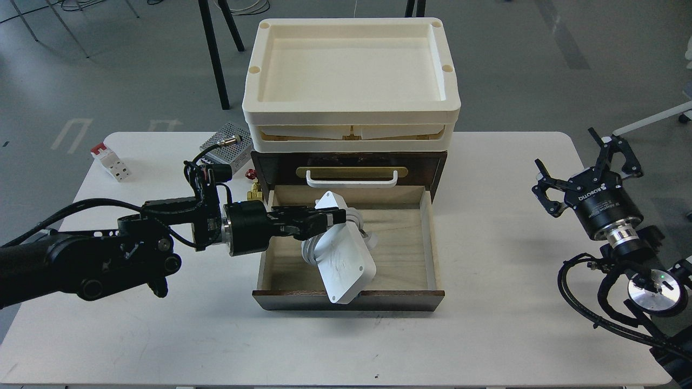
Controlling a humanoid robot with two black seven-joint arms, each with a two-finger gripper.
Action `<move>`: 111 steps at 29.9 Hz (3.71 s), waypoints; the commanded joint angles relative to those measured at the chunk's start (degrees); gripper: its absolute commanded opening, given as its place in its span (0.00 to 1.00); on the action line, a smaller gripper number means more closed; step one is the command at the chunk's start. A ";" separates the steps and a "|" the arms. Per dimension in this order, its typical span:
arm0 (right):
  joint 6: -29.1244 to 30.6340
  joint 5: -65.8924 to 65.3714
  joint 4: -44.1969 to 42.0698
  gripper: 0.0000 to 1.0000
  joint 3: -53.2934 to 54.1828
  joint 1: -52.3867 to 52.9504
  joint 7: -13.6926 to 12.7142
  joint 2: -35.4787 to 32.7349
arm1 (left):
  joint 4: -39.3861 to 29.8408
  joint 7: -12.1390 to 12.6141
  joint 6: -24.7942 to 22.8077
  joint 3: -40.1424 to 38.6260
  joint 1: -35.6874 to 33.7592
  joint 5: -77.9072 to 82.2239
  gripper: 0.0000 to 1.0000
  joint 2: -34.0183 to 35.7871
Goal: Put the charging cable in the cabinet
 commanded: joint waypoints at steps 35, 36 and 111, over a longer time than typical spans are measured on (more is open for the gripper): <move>0.01 0.09 0.01 0.99 0.06 0.00 0.00 0.00 | 20.27 0.00 -0.07 -0.25 2.24 -1.10 0.50 -13.35; 0.01 0.09 0.01 0.99 0.06 0.00 0.00 0.00 | 20.27 0.00 -0.16 -0.25 2.24 -1.10 0.53 -13.61; 0.27 -0.18 1.06 0.99 -0.99 -0.09 0.00 0.00 | 42.07 0.00 -25.04 -31.81 17.18 -65.26 0.94 -4.38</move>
